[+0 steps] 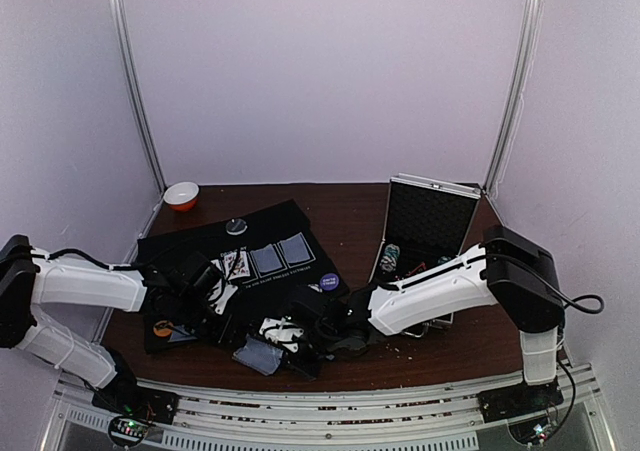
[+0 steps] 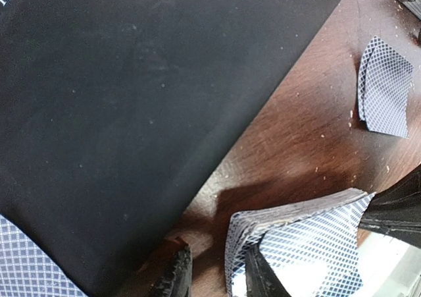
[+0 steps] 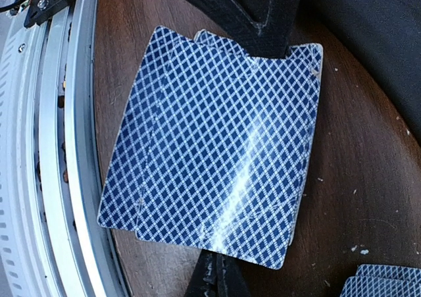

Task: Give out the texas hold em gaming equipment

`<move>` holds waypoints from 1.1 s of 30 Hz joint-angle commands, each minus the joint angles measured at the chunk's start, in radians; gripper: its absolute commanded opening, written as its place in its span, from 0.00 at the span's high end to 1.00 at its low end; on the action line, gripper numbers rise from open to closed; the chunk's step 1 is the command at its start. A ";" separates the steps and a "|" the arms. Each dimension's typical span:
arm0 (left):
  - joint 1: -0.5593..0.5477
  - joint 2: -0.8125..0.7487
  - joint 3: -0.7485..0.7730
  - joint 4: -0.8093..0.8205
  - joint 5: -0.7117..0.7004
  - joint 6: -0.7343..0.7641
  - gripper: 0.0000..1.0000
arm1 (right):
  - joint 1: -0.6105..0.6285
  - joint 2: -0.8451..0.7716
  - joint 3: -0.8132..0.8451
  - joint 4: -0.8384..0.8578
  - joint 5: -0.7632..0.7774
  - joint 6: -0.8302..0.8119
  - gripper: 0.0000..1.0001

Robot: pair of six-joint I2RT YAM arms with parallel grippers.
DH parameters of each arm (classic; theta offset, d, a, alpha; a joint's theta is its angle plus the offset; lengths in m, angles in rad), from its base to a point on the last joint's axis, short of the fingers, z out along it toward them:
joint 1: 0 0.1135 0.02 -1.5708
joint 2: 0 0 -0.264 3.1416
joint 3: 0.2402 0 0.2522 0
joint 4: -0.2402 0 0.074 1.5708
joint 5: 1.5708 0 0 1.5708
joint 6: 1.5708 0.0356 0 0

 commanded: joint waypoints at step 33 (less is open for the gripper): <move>0.232 -0.130 0.403 -0.195 -0.386 0.196 0.48 | -0.227 -0.559 -0.088 -0.123 0.328 -0.108 0.56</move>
